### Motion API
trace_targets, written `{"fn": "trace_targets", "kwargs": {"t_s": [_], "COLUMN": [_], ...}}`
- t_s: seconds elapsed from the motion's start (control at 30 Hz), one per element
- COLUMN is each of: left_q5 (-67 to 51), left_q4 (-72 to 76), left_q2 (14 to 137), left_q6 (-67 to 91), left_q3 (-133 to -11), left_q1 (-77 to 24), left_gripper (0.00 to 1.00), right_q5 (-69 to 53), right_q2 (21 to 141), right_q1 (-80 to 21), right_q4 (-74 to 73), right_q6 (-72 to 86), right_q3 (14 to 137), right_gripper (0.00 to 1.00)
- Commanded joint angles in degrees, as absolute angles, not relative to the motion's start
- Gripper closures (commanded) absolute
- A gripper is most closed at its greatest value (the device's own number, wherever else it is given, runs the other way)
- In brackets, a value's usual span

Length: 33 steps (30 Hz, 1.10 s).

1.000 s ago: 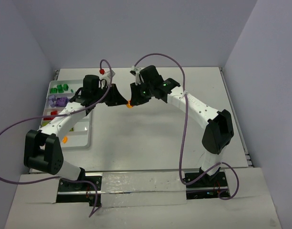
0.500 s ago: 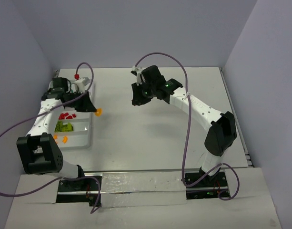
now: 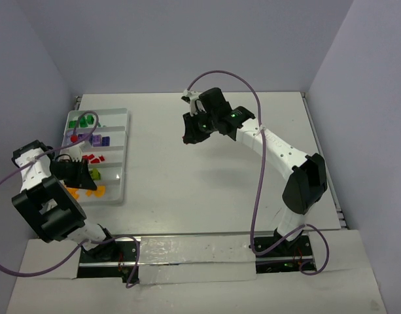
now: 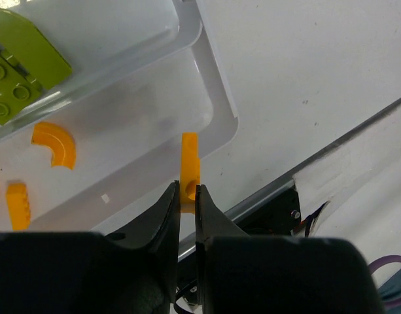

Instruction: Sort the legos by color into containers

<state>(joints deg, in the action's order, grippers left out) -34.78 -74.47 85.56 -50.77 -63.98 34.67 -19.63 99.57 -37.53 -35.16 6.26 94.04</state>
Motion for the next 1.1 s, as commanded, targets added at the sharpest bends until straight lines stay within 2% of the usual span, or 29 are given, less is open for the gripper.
{"fn": "trace_targets", "kwargs": {"t_s": [0.0, 0.33, 0.43, 0.5, 0.63, 0.7, 0.97, 1.07], "left_q5": [-33.82, -29.95, -29.31, -29.79, -30.15, -30.27, -42.14, -47.49], "left_q4": [-72.4, -60.8, -58.88, -58.93, -59.21, -59.96, -64.51, -61.07], "left_q2": [86.22, 87.71, 88.51, 89.16, 89.6, 89.83, 85.3, 81.44], "left_q6": [-52.19, -44.64, -43.55, -43.59, -43.42, -43.78, -44.48, -36.56], "left_q3": [-63.72, -61.96, -62.05, -62.4, -62.87, -63.2, -68.13, -70.28], "left_q1": [35.95, 36.03, 36.0, 35.95, 35.95, 35.95, 34.78, 30.18], "left_gripper": [0.97, 0.88, 0.8, 0.69, 0.57, 0.54, 0.46, 0.43], "right_q5": [-22.15, -23.53, -23.69, -23.69, -24.86, -25.58, -36.47, -39.8], "right_q2": [98.53, 98.53, 98.53, 98.4, 98.24, 97.99, 97.19, 96.7], "right_q1": [-36.47, -35.68, -35.68, -35.68, -35.69, -35.68, -31.99, -30.04], "right_q4": [-34.27, -33.4, -33.4, -33.31, -32.91, -32.25, -22.51, -16.25], "right_q6": [5.36, 5.8, 5.8, 5.84, 6.39, 7.23, 23.11, 33.15], "right_q3": [92.9, 91.82, 91.8, 91.63, 91.45, 90.96, 85.52, 82.34], "right_gripper": [1.0, 1.0, 1.0, 1.0, 1.0, 1.0, 1.0, 1.0]}}
